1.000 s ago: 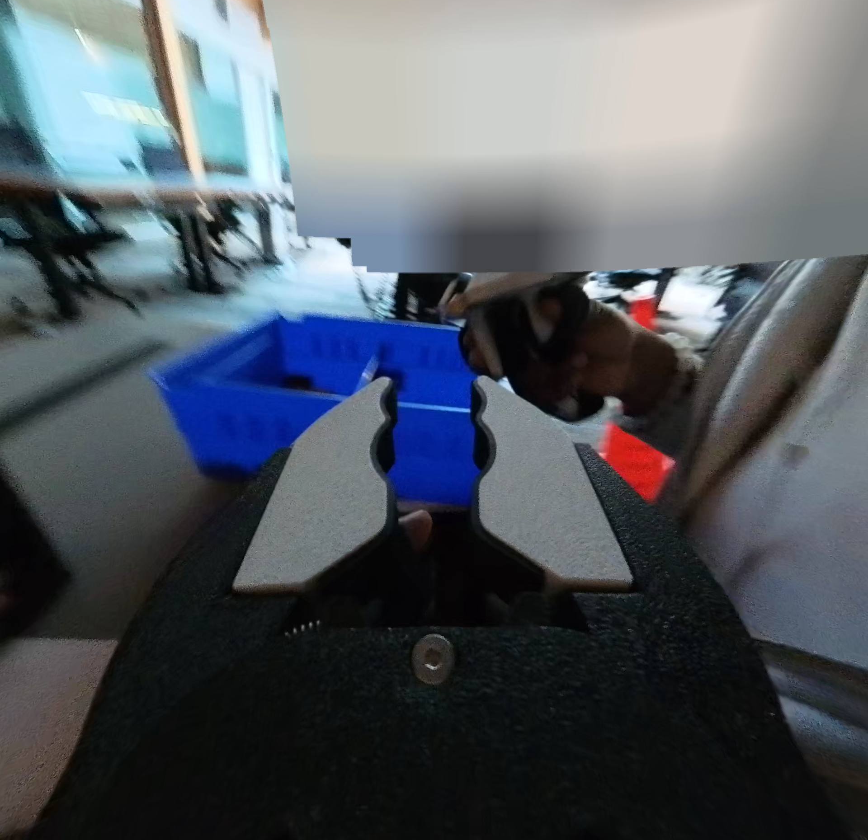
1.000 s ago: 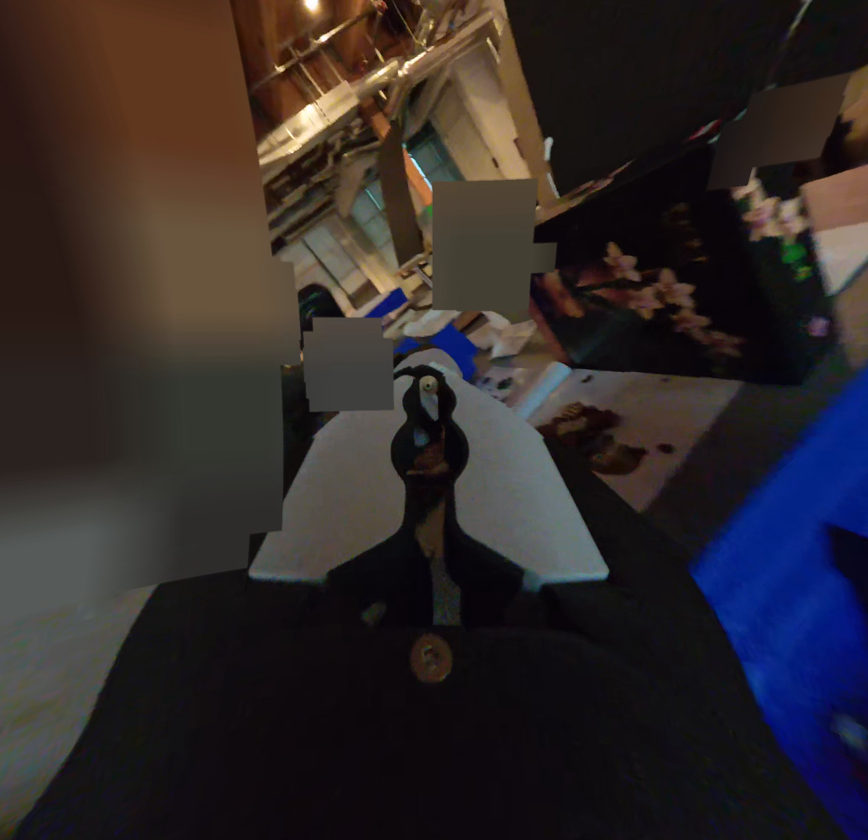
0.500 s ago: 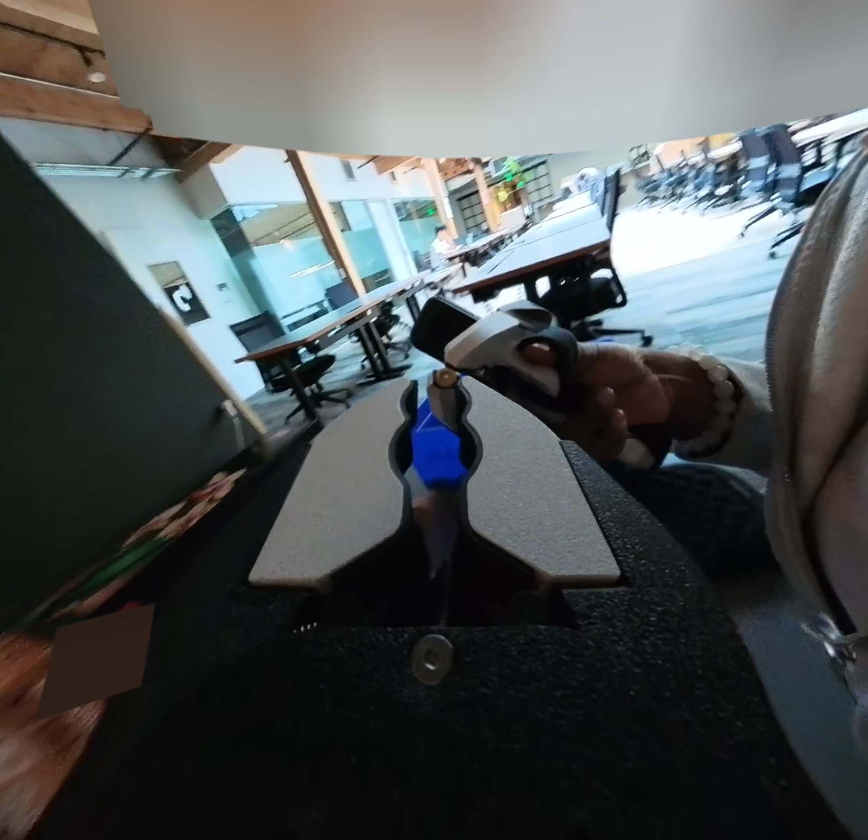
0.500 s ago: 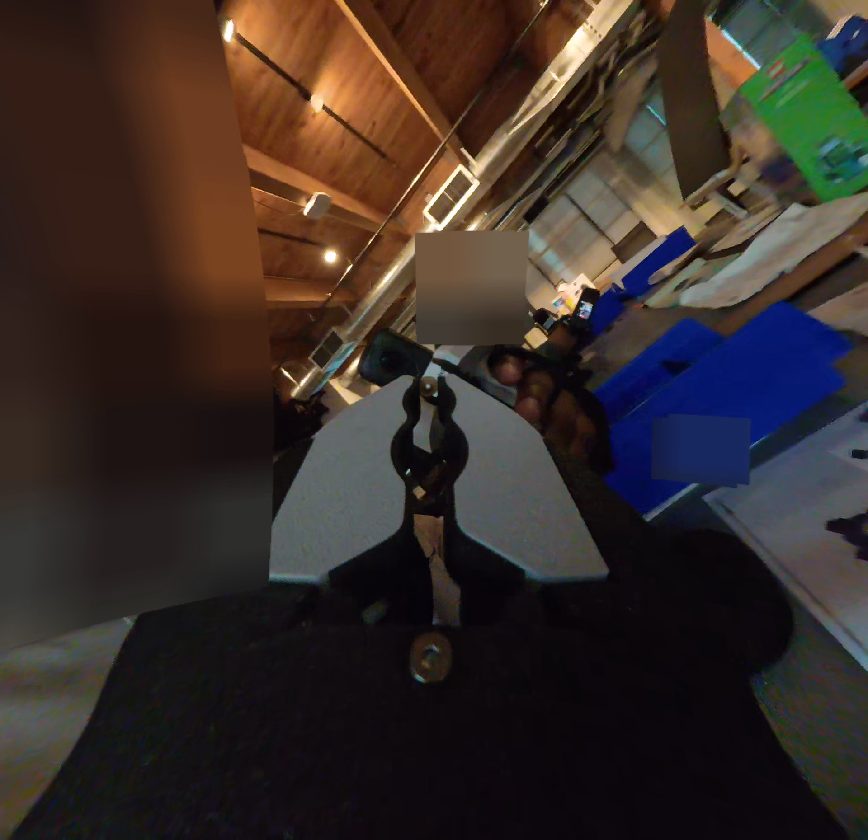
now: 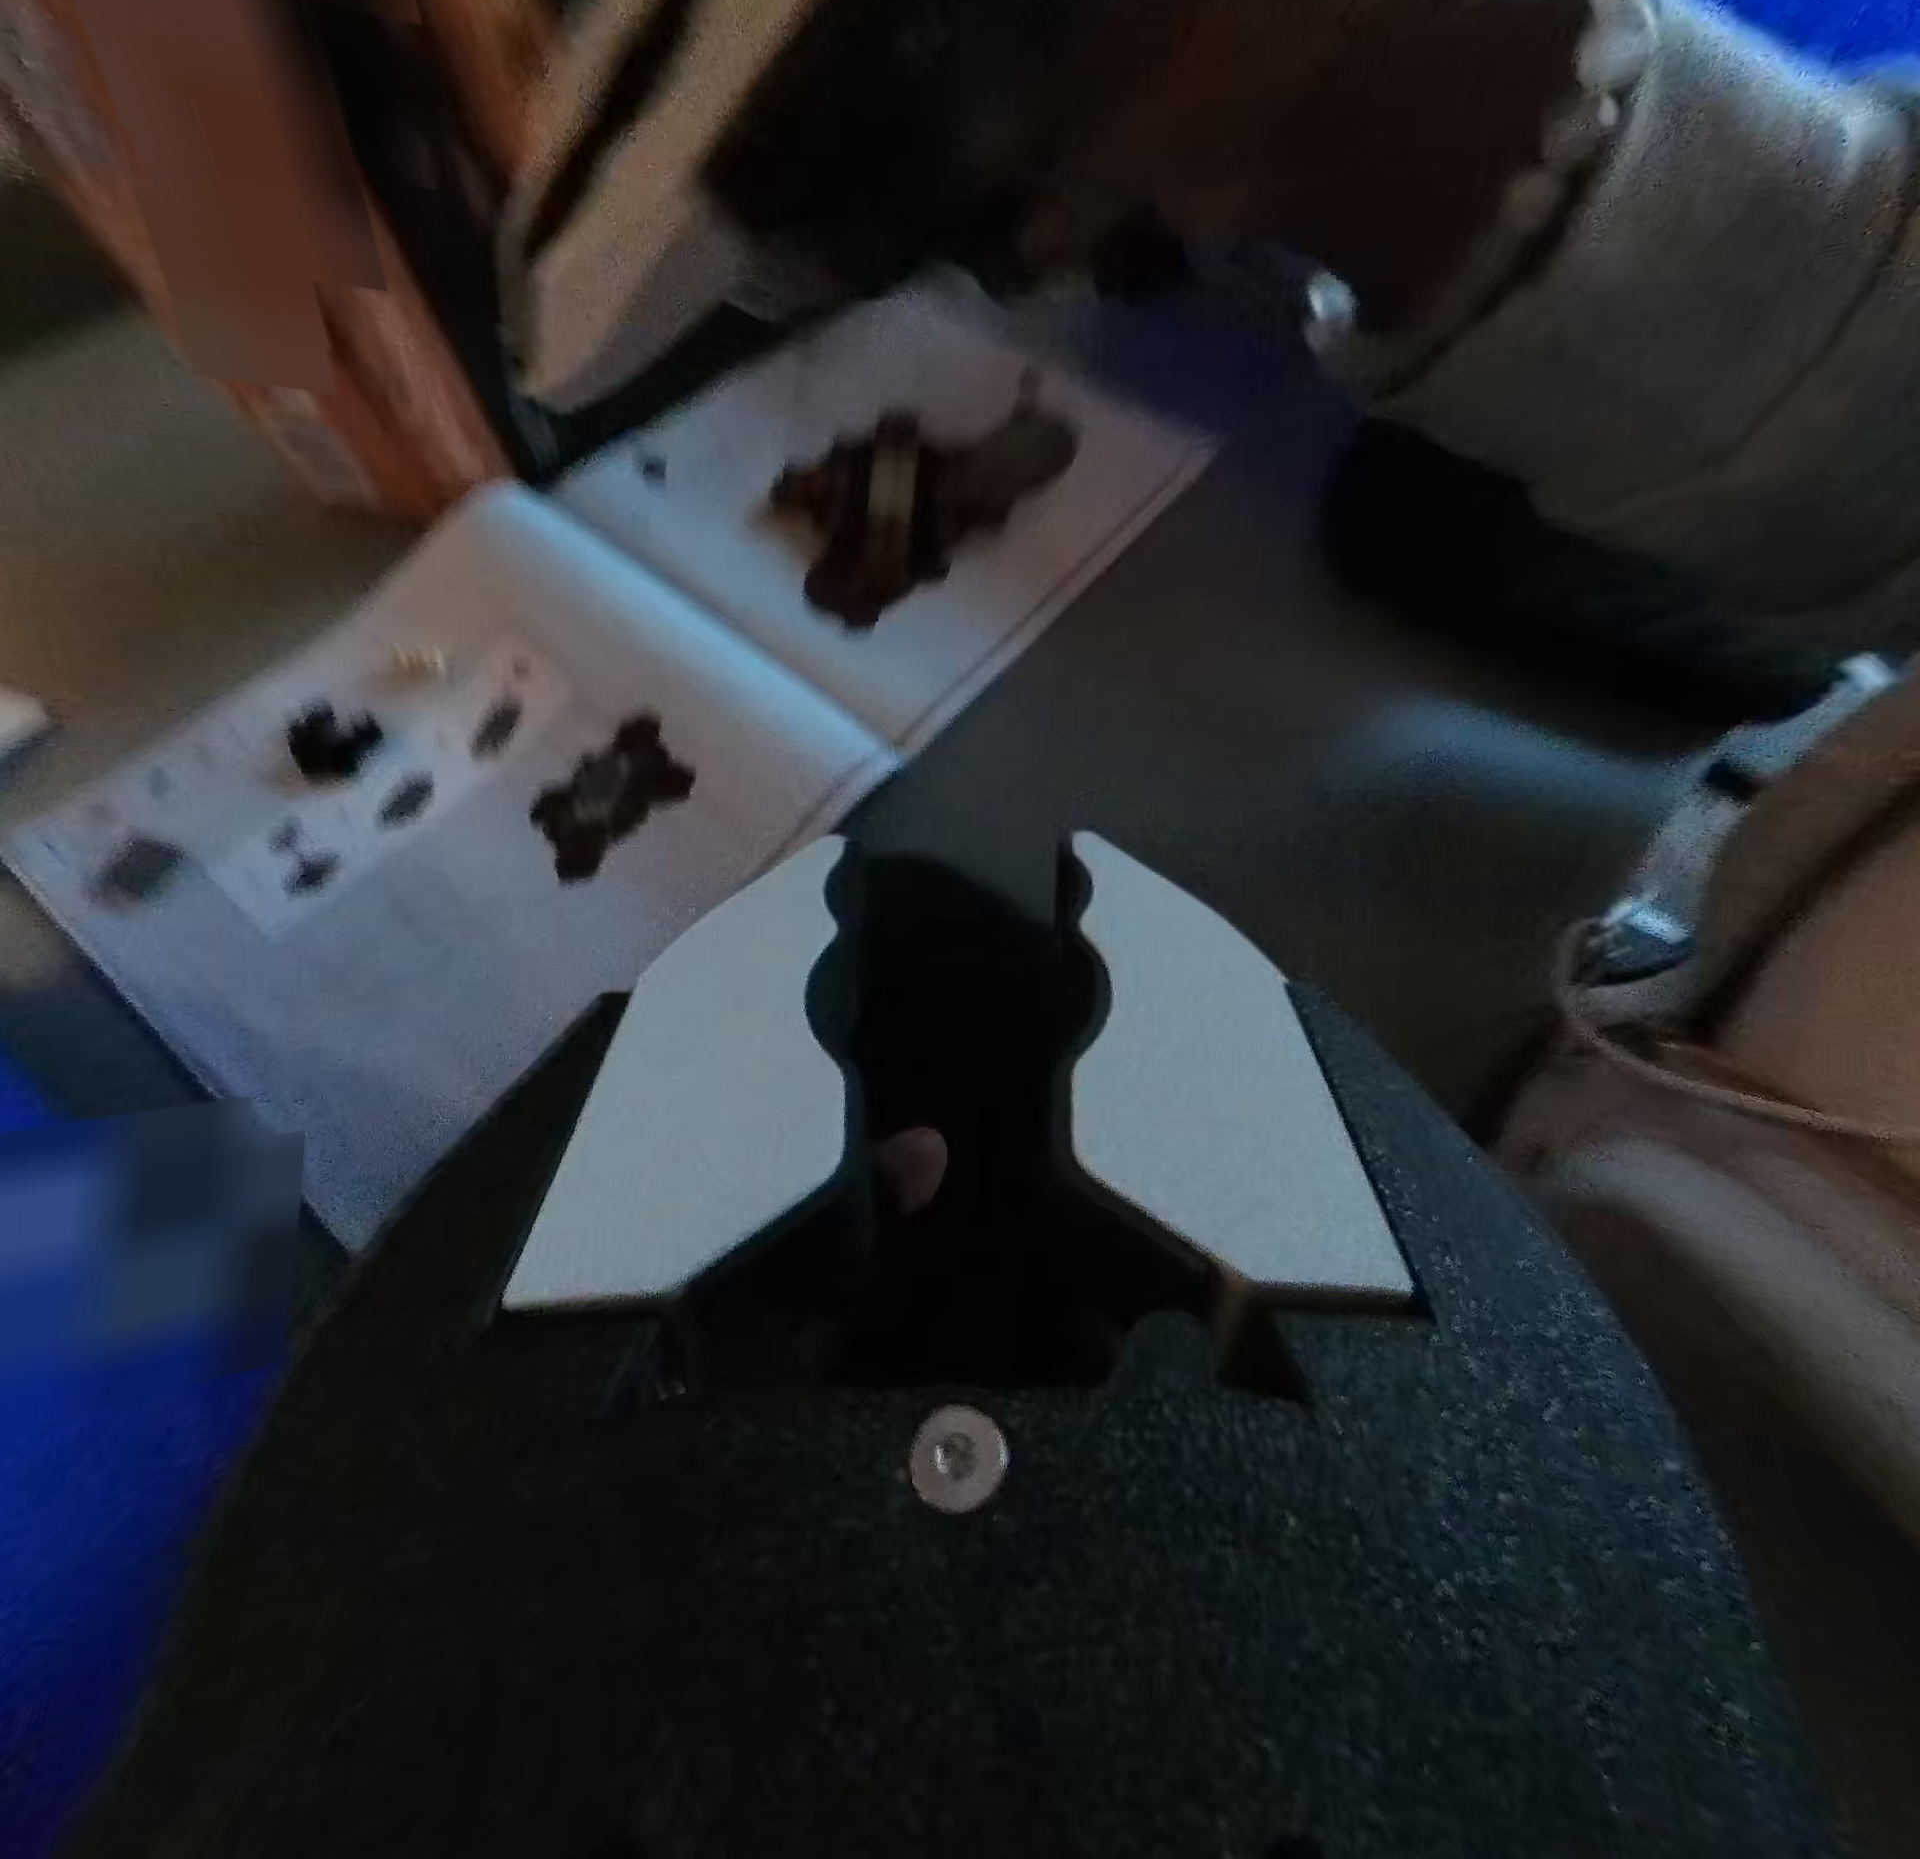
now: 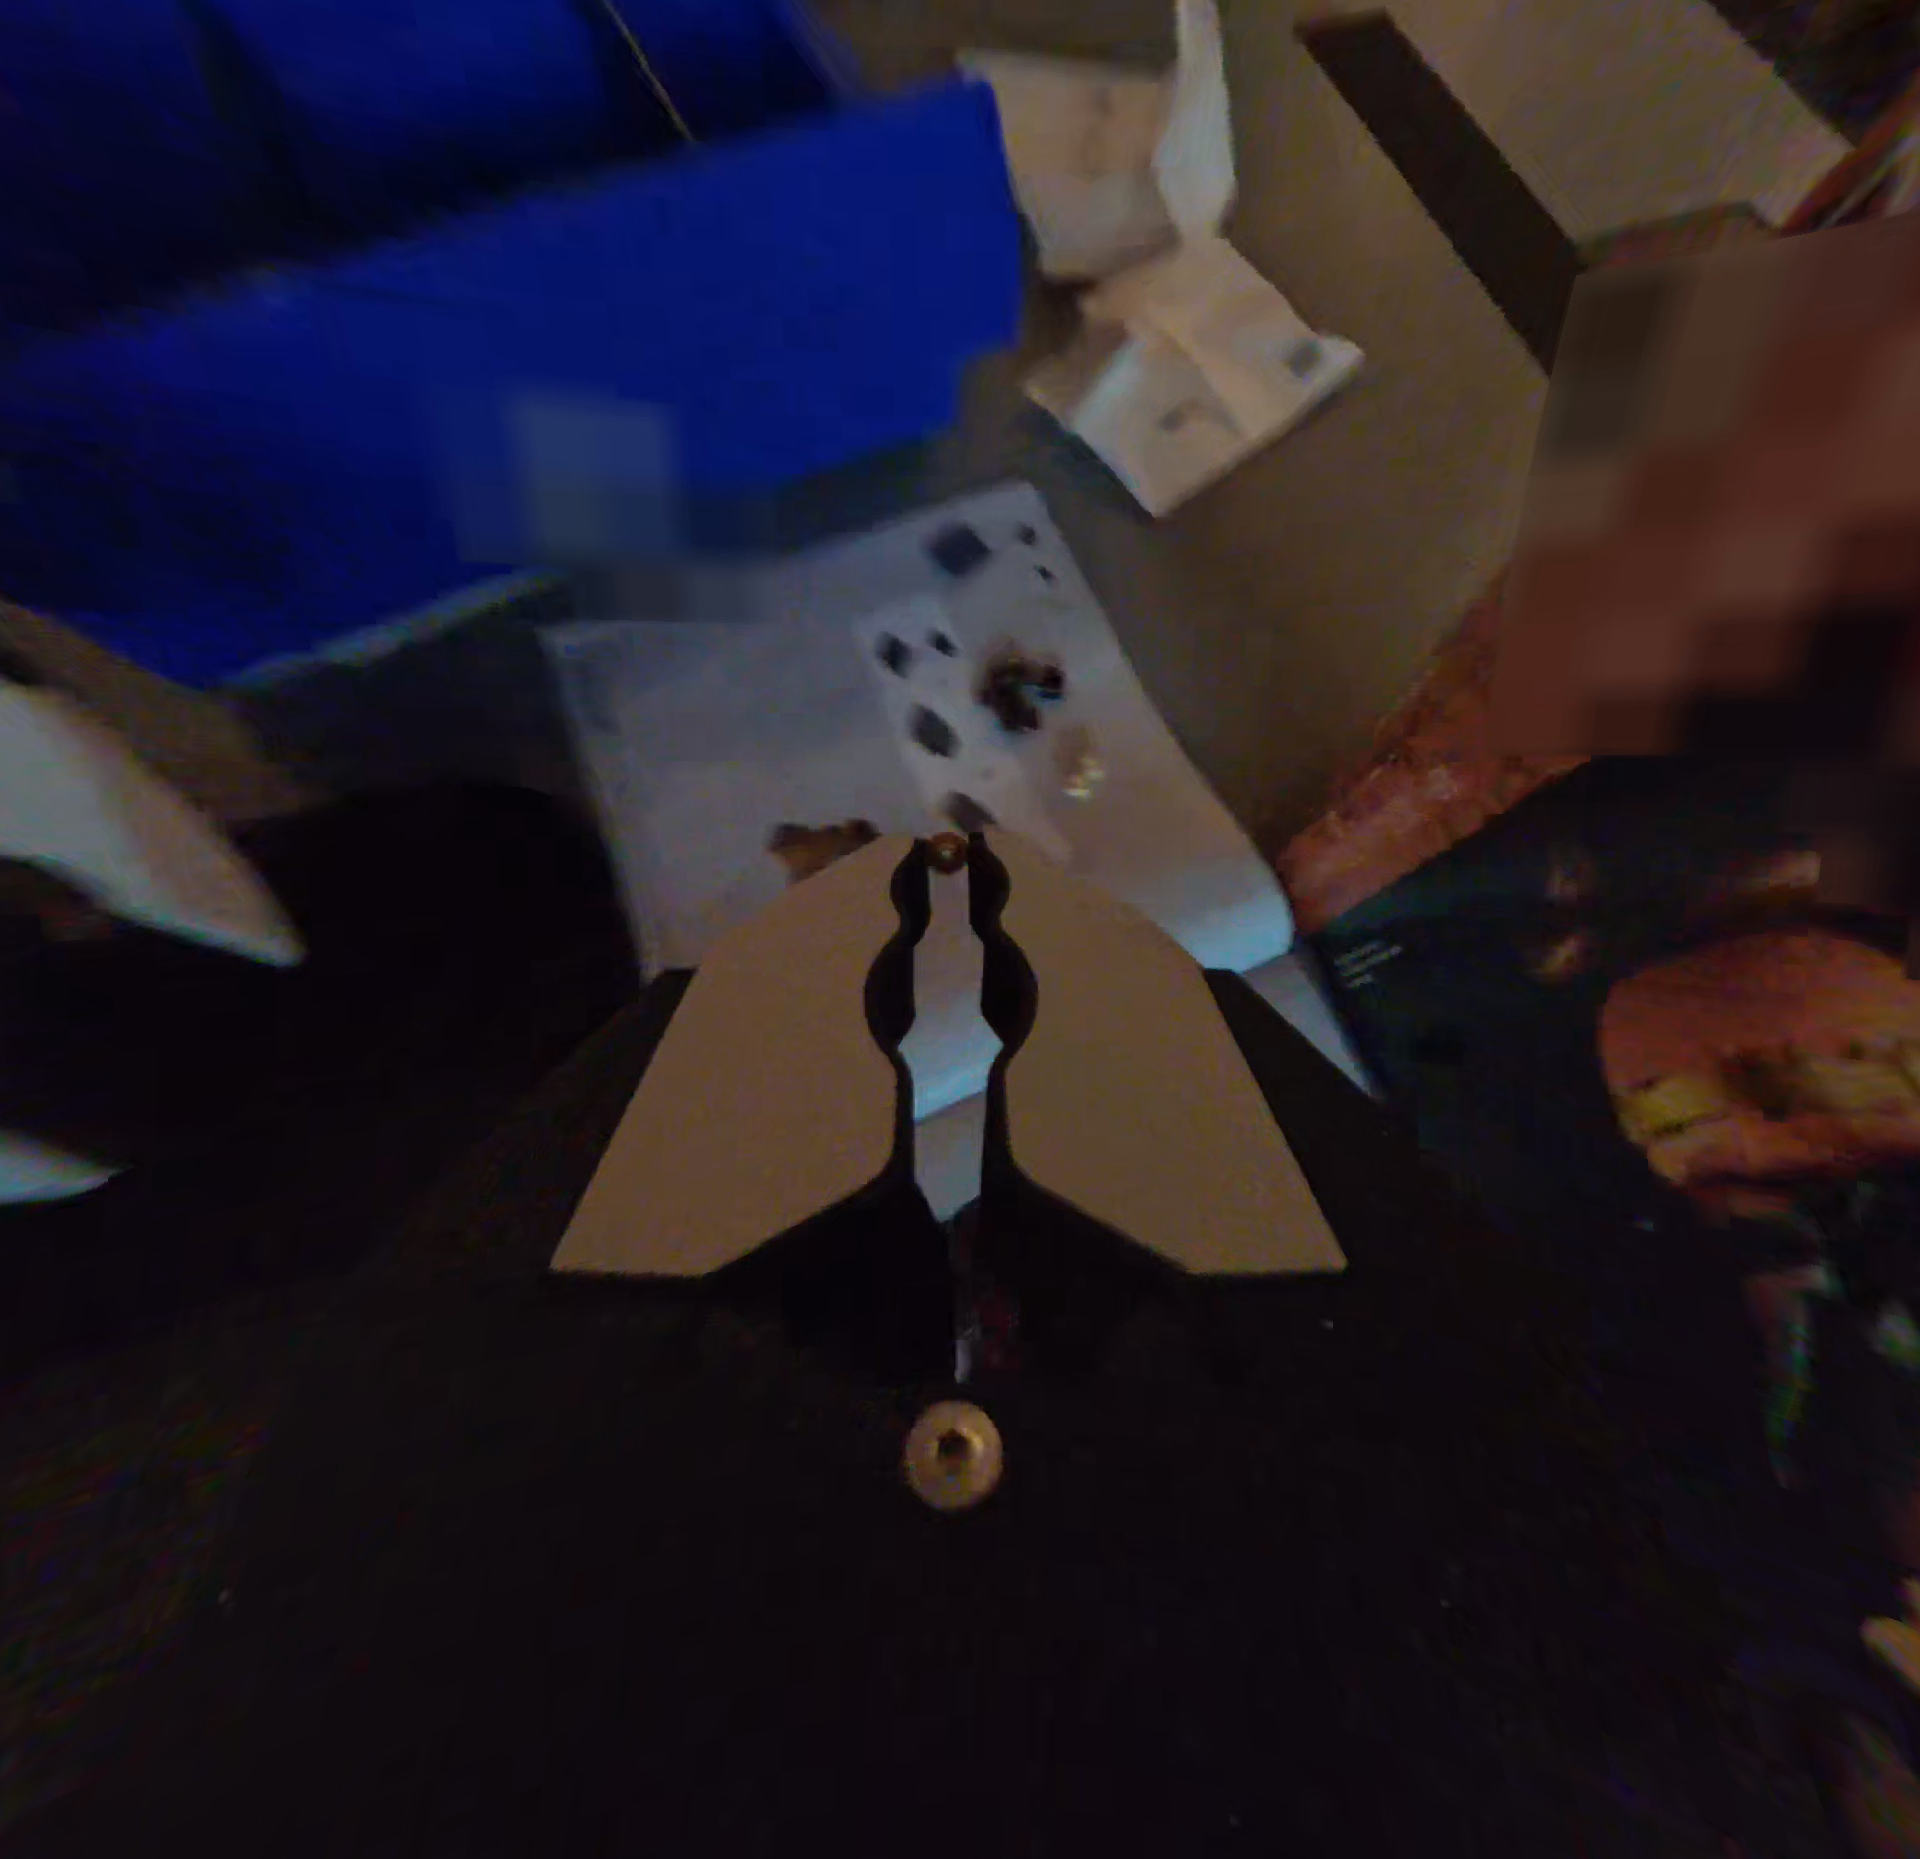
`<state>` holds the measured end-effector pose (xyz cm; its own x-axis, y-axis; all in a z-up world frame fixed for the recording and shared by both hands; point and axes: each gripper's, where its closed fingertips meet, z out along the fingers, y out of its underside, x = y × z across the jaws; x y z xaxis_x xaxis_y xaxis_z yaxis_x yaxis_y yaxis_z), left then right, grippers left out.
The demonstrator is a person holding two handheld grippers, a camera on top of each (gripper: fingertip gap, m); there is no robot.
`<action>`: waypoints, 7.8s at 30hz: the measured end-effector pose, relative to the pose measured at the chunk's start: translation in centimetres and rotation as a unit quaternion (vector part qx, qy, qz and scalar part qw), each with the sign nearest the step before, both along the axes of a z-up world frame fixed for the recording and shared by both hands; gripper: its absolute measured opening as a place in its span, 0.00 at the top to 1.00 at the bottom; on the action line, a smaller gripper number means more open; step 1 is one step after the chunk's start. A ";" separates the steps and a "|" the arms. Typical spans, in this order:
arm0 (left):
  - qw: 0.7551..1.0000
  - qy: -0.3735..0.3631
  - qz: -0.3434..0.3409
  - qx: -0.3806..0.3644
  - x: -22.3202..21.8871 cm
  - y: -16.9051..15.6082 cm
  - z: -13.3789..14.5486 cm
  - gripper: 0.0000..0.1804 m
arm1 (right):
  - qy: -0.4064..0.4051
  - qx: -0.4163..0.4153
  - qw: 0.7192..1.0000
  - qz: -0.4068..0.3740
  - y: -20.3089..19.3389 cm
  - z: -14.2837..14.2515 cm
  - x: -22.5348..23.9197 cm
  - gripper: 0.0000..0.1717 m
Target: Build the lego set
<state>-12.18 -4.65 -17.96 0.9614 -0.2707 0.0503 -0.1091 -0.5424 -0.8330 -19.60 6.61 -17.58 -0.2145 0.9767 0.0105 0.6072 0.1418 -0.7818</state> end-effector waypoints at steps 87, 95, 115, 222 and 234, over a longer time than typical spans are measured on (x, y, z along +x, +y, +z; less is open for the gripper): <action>0.987 0.087 -0.090 -0.100 11.0 15.7 -3.4 0.81 | -0.182 0.006 0.962 -0.206 15.4 -6.6 42.0 0.93; 0.987 0.078 -0.090 -0.108 10.6 15.8 -4.3 0.81 | -0.201 -0.006 0.951 -0.234 14.7 -5.9 43.1 0.93; 0.989 0.076 -0.083 -0.101 9.9 15.5 -4.3 0.81 | -0.155 0.018 0.963 -0.219 15.7 -7.6 38.9 0.97; 0.999 -0.053 0.007 -0.013 -1.4 3.2 -4.6 0.80 | -0.055 0.101 0.993 0.034 1.4 -8.2 -5.5 0.99; 0.999 -0.036 -0.001 -0.019 -1.1 3.1 -4.2 0.80 | 0.003 0.098 0.994 -0.037 3.0 -3.0 -0.3 0.97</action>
